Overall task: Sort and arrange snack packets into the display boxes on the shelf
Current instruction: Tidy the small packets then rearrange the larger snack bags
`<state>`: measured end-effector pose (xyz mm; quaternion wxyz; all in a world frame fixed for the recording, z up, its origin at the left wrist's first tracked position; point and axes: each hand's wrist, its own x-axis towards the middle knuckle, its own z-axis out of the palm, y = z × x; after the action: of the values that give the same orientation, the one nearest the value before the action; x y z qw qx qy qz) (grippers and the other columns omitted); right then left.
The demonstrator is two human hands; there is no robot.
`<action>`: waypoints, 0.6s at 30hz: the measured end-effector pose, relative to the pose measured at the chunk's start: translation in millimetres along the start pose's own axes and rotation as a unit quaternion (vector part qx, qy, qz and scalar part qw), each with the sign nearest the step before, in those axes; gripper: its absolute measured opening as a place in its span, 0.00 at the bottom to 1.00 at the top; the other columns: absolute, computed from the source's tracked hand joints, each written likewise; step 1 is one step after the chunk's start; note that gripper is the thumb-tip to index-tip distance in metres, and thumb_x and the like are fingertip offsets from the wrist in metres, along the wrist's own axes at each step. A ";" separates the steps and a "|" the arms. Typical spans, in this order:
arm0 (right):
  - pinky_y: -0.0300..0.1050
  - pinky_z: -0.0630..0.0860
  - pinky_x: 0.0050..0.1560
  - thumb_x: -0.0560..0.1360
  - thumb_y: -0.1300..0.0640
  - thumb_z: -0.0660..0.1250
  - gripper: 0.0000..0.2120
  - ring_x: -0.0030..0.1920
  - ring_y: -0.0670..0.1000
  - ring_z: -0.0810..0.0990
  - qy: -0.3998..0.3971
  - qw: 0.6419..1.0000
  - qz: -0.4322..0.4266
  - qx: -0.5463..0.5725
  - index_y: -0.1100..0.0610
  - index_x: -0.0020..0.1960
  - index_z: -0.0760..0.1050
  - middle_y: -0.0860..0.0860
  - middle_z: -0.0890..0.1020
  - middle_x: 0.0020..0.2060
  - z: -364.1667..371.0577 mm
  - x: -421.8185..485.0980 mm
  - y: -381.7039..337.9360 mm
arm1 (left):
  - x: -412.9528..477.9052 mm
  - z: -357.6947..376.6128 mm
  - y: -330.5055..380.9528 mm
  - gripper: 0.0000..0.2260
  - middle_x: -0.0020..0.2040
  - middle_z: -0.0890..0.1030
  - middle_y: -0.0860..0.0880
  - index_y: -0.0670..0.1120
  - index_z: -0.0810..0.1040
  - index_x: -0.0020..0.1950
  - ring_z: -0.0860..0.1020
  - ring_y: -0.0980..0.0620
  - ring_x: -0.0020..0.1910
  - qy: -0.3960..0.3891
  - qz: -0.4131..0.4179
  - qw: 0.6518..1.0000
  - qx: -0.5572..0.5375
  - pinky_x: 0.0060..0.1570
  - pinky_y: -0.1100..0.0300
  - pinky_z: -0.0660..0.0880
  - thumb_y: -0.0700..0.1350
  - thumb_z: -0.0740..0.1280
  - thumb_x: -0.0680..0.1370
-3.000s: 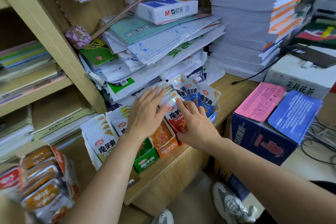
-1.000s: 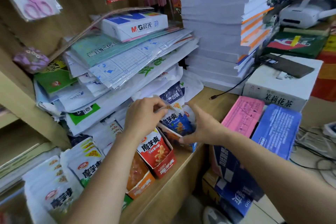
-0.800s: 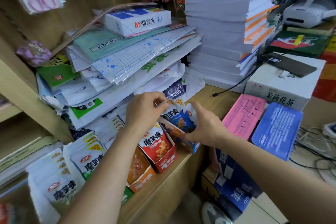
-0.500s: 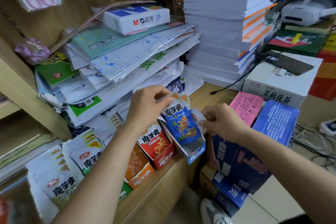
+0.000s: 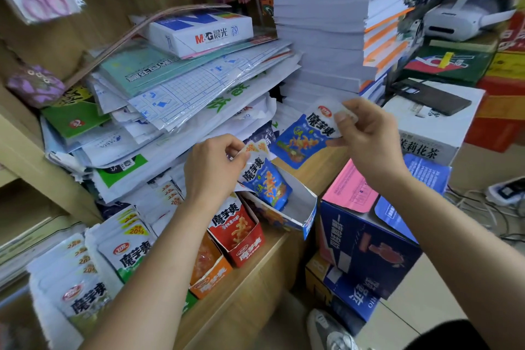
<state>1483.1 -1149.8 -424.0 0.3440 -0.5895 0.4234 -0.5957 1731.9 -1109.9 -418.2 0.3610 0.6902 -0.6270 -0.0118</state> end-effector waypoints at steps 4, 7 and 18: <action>0.57 0.84 0.41 0.81 0.63 0.65 0.06 0.32 0.46 0.81 0.013 1.000 -0.004 0.021 0.53 0.50 0.76 0.59 0.75 0.42 -13.4 0.5 -8.7 | 1.6 0.3 2.0 0.04 0.35 0.80 0.60 0.52 0.84 0.45 0.80 0.55 0.37 0.043 -0.032 0.998 0.021 0.35 0.59 0.76 0.51 0.76 0.74; 0.56 0.84 0.43 0.81 0.64 0.66 0.04 0.35 0.52 0.83 -0.062 0.998 -0.011 -0.021 0.56 0.53 0.77 0.63 0.79 0.43 -6.2 -2.7 -4.7 | 2.7 0.6 2.5 0.04 0.34 0.79 0.61 0.52 0.84 0.45 0.79 0.57 0.37 0.047 -0.056 0.997 0.020 0.33 0.64 0.71 0.51 0.76 0.74; 0.48 0.81 0.53 0.76 0.58 0.73 0.21 0.50 0.46 0.81 -0.257 0.951 0.016 -0.173 0.51 0.67 0.75 0.46 0.82 0.53 44.4 -13.1 38.1 | 3.5 5.3 -1.1 0.03 0.38 0.82 0.61 0.57 0.84 0.45 0.80 0.58 0.41 -0.097 -0.063 0.993 0.020 0.40 0.57 0.77 0.54 0.73 0.75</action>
<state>1524.7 -1157.6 -466.4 0.3440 -0.7662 0.4265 -0.3358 1731.1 -1115.6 -421.2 0.2830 0.7311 -0.6144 -0.0888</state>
